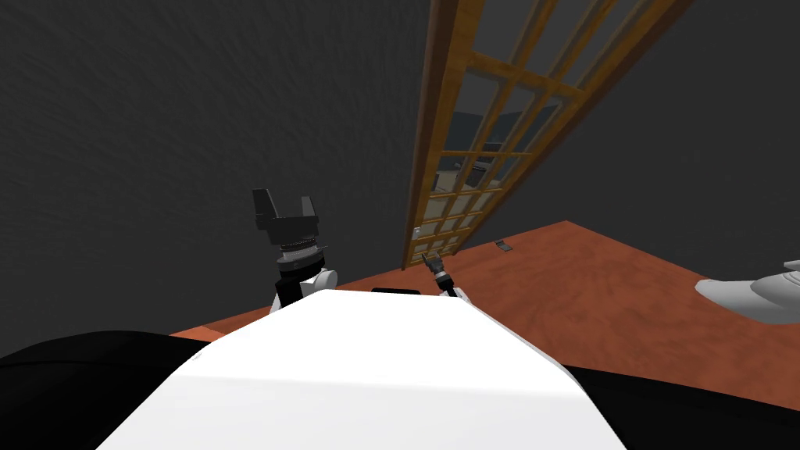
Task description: Pull the door open
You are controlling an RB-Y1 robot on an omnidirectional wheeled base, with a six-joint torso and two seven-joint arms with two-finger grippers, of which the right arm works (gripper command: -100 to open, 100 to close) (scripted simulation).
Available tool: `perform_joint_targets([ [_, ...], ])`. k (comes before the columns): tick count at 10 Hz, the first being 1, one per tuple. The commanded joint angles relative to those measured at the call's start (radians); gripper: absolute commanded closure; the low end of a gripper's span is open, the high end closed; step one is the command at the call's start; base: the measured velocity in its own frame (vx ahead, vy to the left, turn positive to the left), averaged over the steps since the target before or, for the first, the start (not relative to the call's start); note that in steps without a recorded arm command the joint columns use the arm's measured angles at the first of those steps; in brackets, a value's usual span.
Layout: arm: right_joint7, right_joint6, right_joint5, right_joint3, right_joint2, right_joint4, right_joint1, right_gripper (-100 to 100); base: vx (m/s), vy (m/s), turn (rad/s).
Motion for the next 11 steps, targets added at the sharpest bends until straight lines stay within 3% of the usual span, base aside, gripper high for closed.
perform_joint_targets([
  [1, 0.027, -0.009, 0.005, 0.002, -0.004, 0.036, -0.011, -100, 0.172, 0.061, -0.019],
  [3, 0.053, -0.020, 0.010, 0.003, -0.008, 0.078, -0.024, -100, 0.190, 0.027, -0.021],
  [4, 0.043, -0.013, 0.009, 0.003, -0.006, 0.057, -0.017, -100, 0.071, 0.000, 0.000],
  [8, 0.038, -0.022, 0.027, -0.084, -0.004, 0.066, 0.001, -100, 0.063, 0.152, 0.196],
  [11, 0.031, -0.029, 0.043, -0.159, -0.002, 0.073, 0.017, -100, 0.161, 0.051, 0.220],
])
